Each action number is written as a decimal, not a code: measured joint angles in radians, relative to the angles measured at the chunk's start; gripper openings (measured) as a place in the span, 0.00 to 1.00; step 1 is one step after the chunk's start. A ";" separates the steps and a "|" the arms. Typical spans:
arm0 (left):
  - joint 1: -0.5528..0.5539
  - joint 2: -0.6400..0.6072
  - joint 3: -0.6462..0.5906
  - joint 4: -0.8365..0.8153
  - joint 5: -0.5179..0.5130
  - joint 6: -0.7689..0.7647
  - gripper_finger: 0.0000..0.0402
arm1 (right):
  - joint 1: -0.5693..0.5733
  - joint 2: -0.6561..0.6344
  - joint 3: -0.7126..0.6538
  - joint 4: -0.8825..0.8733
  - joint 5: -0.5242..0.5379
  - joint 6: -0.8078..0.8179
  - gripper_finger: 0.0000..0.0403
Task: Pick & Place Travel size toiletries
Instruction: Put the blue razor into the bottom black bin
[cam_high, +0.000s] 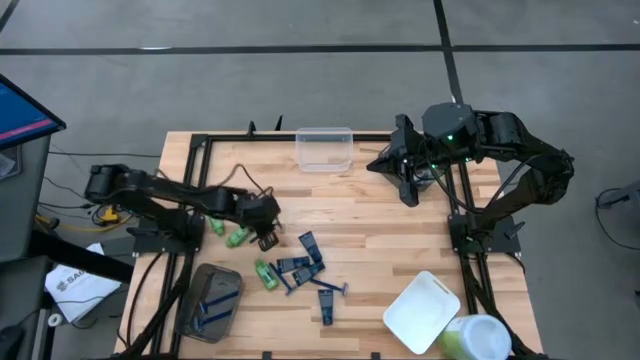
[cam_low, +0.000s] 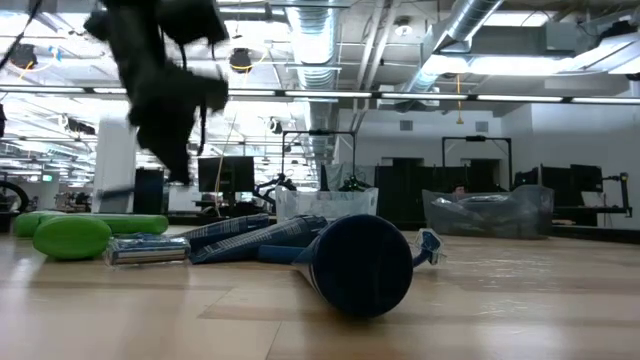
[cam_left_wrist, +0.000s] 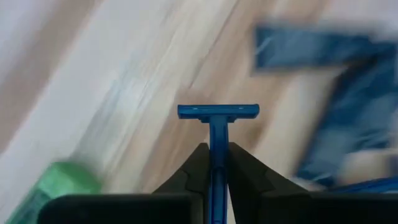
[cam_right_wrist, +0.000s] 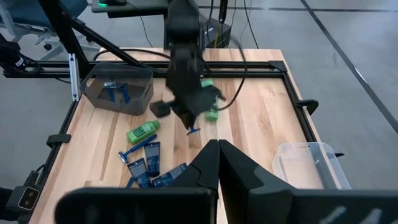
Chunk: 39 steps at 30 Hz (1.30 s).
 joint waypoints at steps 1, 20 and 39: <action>0.000 -0.037 0.009 0.005 0.009 -0.005 0.06 | 0.000 0.000 0.000 0.001 0.000 0.000 0.00; -0.324 -0.546 0.025 -0.001 0.400 -0.580 0.07 | 0.000 0.000 0.000 0.046 0.000 0.000 0.00; -0.810 -0.265 0.025 -0.062 0.249 -0.976 0.08 | 0.000 0.000 0.000 0.046 0.000 -0.008 0.00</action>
